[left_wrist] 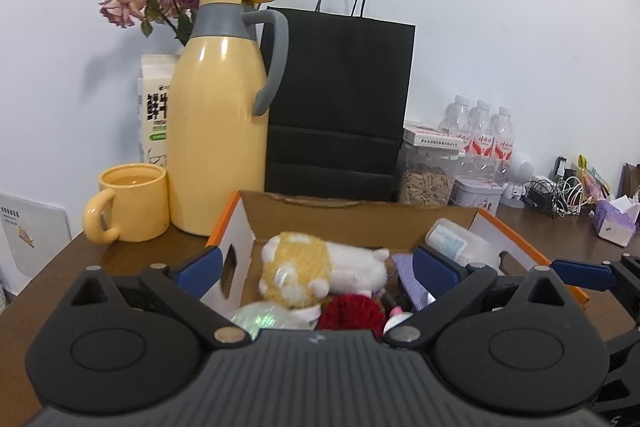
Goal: Organize objects
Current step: 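Withdraw both tools and grasp the small yellow block with the right tool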
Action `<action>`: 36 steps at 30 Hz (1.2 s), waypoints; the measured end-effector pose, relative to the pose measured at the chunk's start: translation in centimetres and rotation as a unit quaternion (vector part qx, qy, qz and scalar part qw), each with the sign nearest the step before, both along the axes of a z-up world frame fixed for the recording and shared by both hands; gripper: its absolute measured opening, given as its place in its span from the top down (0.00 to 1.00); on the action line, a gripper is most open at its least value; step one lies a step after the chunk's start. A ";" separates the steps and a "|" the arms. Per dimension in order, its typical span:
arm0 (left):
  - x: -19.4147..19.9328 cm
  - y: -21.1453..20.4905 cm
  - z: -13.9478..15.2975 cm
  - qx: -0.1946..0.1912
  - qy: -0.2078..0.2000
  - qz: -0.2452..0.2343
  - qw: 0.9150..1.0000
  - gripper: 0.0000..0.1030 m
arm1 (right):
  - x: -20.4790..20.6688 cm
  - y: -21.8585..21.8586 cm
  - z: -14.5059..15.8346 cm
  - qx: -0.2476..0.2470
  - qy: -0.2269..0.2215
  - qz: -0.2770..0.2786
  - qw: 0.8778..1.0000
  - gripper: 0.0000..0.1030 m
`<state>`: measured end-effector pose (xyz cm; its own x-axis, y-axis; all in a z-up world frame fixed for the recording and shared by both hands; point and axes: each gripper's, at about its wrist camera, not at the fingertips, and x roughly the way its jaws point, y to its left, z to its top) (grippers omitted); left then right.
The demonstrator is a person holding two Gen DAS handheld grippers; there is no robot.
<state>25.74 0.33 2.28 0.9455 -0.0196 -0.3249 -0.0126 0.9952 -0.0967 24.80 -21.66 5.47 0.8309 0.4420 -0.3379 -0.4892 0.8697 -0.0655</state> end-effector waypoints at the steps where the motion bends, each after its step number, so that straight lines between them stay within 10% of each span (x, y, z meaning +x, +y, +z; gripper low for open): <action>1: -0.5 0.1 -0.1 0.002 0.002 0.000 1.000 0.00 | -0.4 -0.1 -0.1 -0.003 0.001 0.002 1.000 0.00; 25: -7.3 3.0 -3.6 0.014 0.100 0.014 0.995 0.00 | -5.7 0.4 -2.7 -0.034 0.061 0.027 0.997 0.01; 36: -7.6 3.6 -3.6 0.000 0.100 0.017 0.995 0.00 | -5.0 1.7 -3.1 -0.035 0.086 0.036 0.995 0.32</action>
